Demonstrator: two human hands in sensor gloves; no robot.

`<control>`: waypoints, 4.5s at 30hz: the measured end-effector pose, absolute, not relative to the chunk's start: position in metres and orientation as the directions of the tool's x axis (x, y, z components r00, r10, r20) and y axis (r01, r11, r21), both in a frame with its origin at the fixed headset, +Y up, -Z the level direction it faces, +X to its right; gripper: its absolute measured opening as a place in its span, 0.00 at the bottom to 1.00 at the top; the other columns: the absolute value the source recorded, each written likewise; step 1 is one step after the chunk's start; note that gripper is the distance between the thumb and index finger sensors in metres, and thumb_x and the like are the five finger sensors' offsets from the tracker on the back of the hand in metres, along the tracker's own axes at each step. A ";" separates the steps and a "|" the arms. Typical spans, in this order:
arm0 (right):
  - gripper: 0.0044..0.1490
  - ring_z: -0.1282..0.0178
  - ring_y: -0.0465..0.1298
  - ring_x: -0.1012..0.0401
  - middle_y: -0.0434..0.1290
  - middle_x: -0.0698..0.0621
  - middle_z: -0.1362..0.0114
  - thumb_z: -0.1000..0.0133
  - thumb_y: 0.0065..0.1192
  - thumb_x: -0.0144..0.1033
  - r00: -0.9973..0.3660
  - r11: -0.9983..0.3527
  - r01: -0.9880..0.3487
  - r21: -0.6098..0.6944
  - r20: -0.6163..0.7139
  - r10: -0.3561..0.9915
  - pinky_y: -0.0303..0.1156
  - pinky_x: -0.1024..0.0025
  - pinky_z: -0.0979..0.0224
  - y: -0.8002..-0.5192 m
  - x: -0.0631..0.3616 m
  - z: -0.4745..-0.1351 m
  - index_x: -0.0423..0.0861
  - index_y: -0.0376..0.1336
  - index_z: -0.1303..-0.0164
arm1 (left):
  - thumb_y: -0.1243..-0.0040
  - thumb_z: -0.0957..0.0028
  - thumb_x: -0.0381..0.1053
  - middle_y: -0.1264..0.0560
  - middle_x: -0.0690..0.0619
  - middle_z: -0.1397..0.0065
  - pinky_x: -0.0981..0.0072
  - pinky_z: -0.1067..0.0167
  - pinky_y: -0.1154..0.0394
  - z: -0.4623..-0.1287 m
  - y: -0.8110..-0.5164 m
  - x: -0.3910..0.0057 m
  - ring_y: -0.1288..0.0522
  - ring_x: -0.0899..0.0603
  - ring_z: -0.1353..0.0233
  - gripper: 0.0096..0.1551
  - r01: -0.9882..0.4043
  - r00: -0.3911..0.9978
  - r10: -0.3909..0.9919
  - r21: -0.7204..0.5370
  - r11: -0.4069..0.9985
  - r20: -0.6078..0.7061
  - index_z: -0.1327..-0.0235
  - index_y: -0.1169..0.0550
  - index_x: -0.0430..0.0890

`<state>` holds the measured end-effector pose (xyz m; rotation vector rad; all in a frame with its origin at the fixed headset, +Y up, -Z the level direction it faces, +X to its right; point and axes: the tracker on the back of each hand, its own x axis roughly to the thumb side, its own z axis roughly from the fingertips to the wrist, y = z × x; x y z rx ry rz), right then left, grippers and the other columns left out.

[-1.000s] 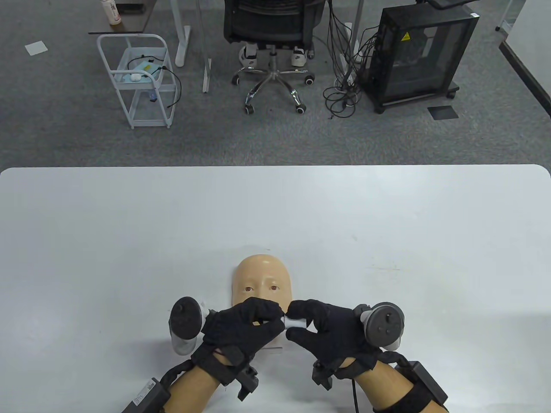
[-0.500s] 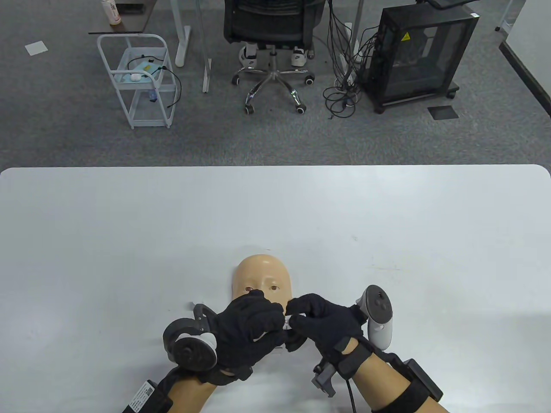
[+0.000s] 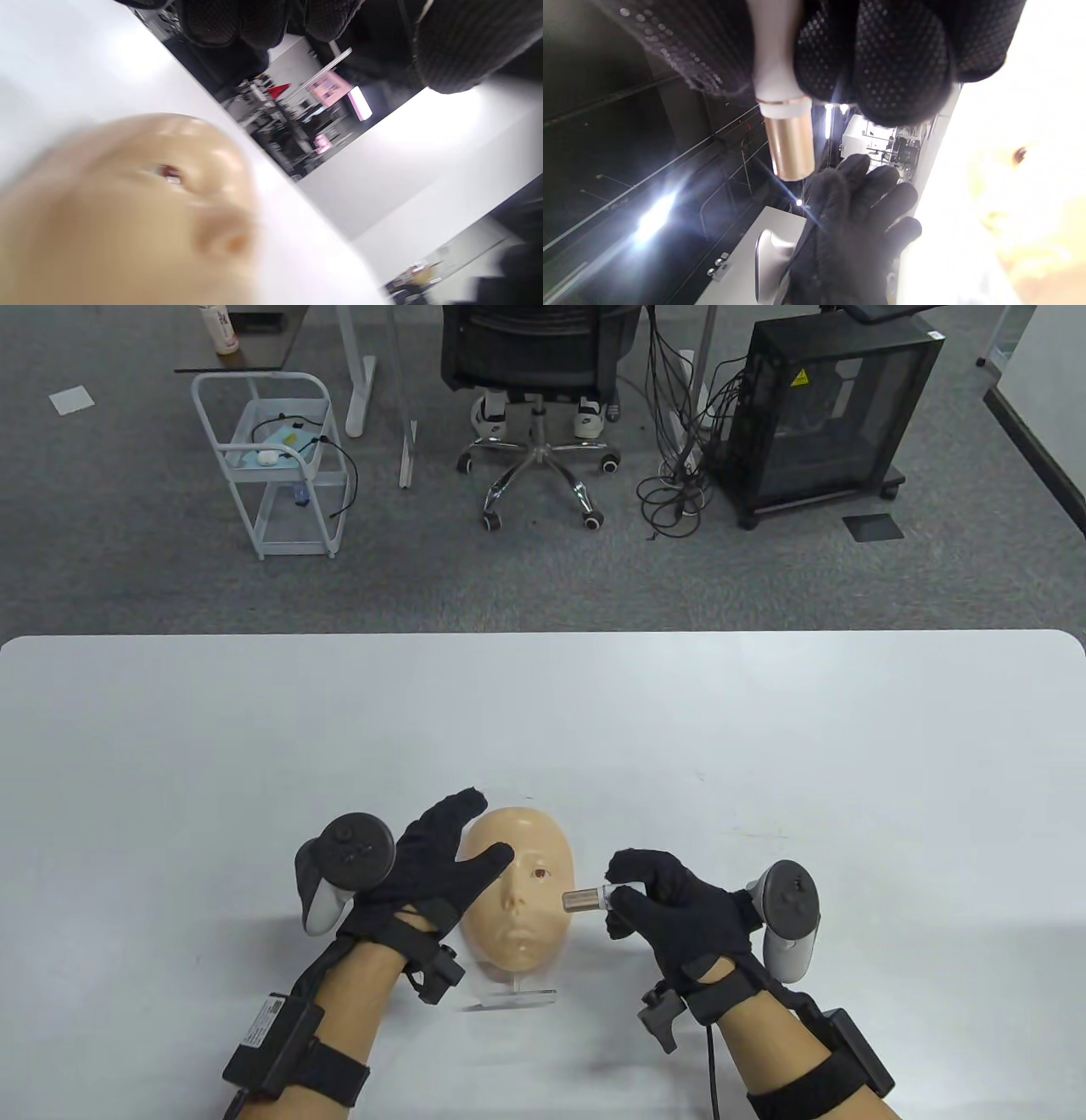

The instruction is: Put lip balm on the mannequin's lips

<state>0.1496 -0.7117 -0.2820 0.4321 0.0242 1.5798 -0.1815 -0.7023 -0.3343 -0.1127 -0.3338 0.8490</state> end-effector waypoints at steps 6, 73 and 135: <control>0.35 0.55 0.85 0.52 0.82 0.47 0.47 0.46 0.77 0.53 -0.165 -0.240 -0.950 0.202 0.330 0.929 0.77 0.48 0.37 -0.713 0.150 -0.283 0.48 0.66 0.34 | 0.31 0.41 0.75 0.49 0.36 0.14 0.24 0.30 0.45 -0.375 -0.742 -0.172 0.47 0.20 0.19 0.57 -0.655 0.686 0.720 -0.342 0.674 0.105 0.17 0.46 0.47; 0.35 0.57 0.83 0.52 0.82 0.47 0.48 0.48 0.79 0.52 -0.769 -0.888 -0.434 -0.149 0.575 0.280 0.76 0.47 0.38 -0.691 0.024 -0.241 0.49 0.69 0.35 | 0.33 0.44 0.77 0.40 0.36 0.16 0.27 0.33 0.38 -0.372 -0.749 -0.153 0.33 0.23 0.24 0.55 -0.411 0.841 0.479 -0.279 0.868 0.251 0.18 0.41 0.47; 0.34 0.56 0.83 0.51 0.82 0.47 0.46 0.46 0.76 0.53 -0.746 -0.870 -0.490 -0.057 0.544 0.384 0.76 0.46 0.37 -0.696 0.024 -0.248 0.48 0.68 0.34 | 0.34 0.44 0.77 0.40 0.36 0.16 0.27 0.33 0.37 -0.371 -0.750 -0.153 0.32 0.23 0.24 0.54 -0.414 0.843 0.478 -0.270 0.869 0.248 0.18 0.41 0.47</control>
